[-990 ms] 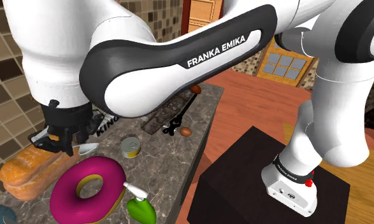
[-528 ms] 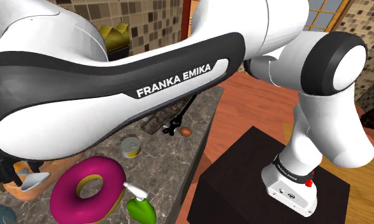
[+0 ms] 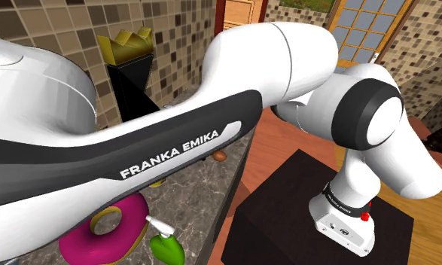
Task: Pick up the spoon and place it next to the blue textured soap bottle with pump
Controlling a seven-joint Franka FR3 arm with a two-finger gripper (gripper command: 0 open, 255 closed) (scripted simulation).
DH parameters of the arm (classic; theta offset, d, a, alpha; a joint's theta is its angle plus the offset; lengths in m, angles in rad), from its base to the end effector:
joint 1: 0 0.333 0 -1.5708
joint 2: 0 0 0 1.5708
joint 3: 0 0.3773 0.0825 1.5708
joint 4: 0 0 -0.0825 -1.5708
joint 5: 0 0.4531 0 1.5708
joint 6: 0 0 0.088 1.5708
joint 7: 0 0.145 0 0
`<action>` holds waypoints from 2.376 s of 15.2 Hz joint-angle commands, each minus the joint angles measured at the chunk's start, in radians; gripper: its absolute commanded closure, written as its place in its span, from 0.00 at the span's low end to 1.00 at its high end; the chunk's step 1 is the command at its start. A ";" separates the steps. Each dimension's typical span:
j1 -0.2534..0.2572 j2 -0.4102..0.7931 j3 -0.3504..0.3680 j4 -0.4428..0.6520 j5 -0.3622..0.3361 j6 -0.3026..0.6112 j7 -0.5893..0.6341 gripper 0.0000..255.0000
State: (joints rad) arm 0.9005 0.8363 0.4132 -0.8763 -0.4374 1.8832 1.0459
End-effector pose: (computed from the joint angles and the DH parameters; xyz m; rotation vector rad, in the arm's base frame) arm 0.4168 0.8060 0.4444 -2.9686 -0.2930 -0.3173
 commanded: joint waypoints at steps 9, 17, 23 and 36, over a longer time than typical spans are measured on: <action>-0.029 -0.006 -0.004 -0.152 -0.013 0.137 0.036 1.00; -0.037 0.017 -0.014 -0.221 -0.029 0.225 0.059 1.00; -0.038 0.044 -0.025 -0.254 -0.043 0.283 0.075 1.00; -0.029 0.127 -0.052 -0.280 -0.074 0.392 0.105 1.00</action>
State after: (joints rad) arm 0.8711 0.9610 0.3627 -1.1503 -0.5093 2.2658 1.1471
